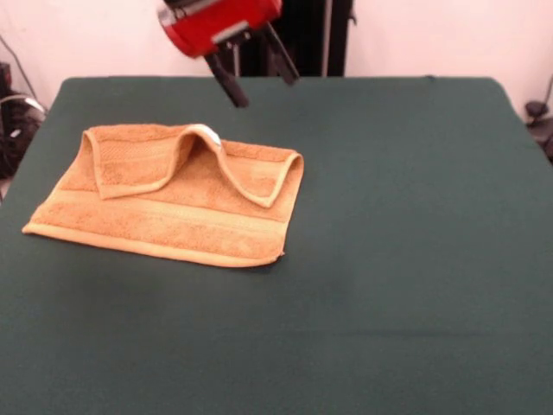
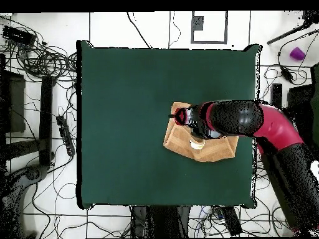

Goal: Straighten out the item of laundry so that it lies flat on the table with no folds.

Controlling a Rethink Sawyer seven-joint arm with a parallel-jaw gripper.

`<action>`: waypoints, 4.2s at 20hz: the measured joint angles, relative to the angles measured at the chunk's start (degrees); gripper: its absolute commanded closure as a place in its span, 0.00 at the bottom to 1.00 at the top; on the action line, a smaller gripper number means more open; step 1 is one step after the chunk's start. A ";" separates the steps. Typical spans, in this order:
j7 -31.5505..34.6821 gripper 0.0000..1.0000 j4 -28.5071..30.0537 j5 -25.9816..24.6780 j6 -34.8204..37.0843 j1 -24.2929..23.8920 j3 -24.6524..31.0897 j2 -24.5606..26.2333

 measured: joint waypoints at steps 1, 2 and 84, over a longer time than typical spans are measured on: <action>0.00 0.00 -0.28 0.61 0.79 0.04 0.00 -0.47; 0.00 0.00 -0.56 1.76 1.78 0.01 0.00 -1.37; 0.00 0.00 4.46 -10.73 -25.44 0.81 -4.68 3.29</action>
